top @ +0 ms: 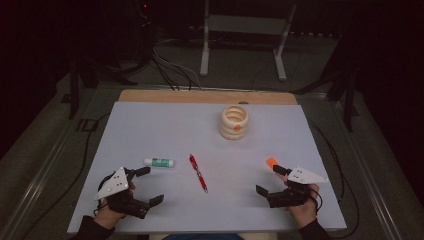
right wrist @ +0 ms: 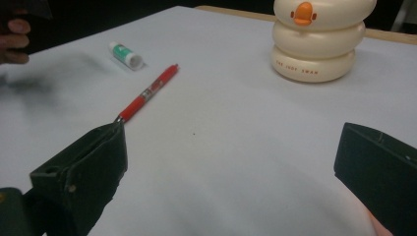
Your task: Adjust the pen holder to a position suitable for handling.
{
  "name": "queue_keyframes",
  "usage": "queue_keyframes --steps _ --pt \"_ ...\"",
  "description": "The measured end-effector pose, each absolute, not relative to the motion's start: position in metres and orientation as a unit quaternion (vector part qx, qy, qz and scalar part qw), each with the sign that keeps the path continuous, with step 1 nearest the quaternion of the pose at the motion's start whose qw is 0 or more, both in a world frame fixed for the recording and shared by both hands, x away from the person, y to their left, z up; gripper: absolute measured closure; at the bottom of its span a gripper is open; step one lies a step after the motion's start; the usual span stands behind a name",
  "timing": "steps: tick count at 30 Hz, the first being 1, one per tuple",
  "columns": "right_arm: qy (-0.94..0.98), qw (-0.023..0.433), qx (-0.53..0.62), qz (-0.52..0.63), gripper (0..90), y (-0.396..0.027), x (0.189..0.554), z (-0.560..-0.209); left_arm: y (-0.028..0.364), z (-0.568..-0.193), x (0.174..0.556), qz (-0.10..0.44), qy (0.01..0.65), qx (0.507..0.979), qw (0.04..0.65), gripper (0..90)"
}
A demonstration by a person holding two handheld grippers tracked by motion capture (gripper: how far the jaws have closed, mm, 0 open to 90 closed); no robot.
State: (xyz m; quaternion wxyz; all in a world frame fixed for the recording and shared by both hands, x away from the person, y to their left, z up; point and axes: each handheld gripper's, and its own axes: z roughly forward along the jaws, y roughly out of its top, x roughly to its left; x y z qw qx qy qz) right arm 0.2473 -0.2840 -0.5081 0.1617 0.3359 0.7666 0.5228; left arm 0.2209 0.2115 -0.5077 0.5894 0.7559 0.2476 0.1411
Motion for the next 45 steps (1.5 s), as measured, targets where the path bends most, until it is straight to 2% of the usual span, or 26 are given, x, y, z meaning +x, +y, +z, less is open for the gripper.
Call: queue_keyframes --steps 16,30,45 --pt "0.793 0.111 0.327 0.503 0.0 -0.275 0.247 -0.505 0.212 -0.507 0.221 0.141 0.247 0.756 0.59 0.2" --pt "0.791 0.121 0.327 0.502 0.0 -0.266 0.237 -0.48 0.211 -0.507 0.22 0.139 0.249 0.753 0.592 0.1" --pt "0.783 0.139 0.325 0.511 0.0 -0.262 0.246 -0.443 0.211 -0.506 0.22 0.139 0.248 0.753 0.593 0.2"
